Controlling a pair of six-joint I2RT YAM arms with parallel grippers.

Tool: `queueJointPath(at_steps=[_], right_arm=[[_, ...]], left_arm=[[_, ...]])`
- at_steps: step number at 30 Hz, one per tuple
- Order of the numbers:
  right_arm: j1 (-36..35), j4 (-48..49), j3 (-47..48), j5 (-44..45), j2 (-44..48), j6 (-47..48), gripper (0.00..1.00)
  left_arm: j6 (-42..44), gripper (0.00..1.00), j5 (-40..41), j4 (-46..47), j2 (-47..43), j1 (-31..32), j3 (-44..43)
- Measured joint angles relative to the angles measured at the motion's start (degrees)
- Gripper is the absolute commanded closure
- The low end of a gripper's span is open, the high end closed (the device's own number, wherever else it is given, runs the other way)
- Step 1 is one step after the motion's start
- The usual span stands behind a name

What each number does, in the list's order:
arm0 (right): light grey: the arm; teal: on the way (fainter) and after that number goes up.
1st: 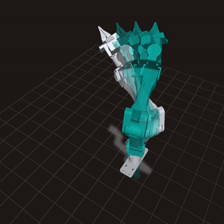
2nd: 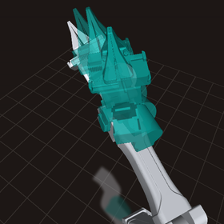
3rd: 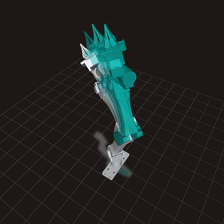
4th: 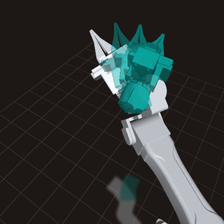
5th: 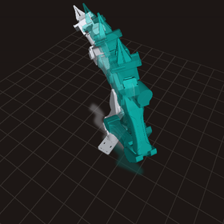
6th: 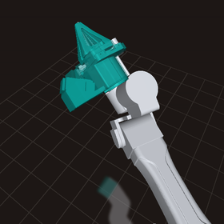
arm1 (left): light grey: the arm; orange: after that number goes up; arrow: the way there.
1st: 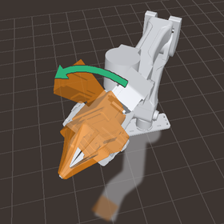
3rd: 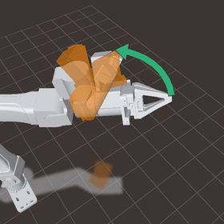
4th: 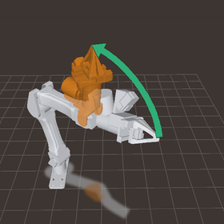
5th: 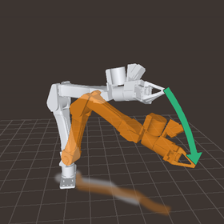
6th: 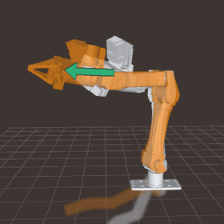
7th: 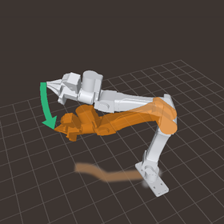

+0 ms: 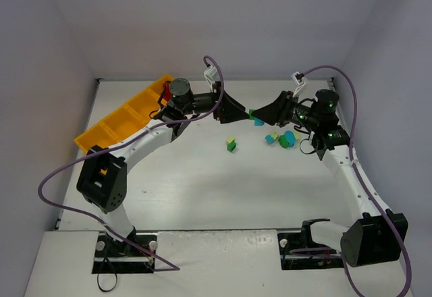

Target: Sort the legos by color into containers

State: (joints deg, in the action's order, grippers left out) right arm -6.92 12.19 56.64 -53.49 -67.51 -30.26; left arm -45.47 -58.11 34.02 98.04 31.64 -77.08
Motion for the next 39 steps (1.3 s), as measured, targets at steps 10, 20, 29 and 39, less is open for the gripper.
queueJointPath(at_steps=[10, 20, 29, 39], right_arm=[[-0.2, 1.7, 0.0, -0.6, 0.0, -0.6, 1.00], [-0.2, 3.5, 0.0, -1.1, 0.0, -1.5, 1.00], [-0.2, 4.0, -0.4, -1.1, 0.0, -1.7, 1.00], [-0.2, 4.4, -0.5, -1.7, 0.0, -1.9, 1.00]], left_arm=[[-3.5, 0.32, -2.4, 2.3, 2.6, 0.6, -0.2], [-11.6, 0.46, -4.3, 12.3, 7.4, 0.7, -2.3], [-17.4, 0.56, -6.2, 19.9, 9.6, 1.0, -2.9], [-18.5, 0.56, -6.6, 20.4, 9.6, 1.1, -2.9]])
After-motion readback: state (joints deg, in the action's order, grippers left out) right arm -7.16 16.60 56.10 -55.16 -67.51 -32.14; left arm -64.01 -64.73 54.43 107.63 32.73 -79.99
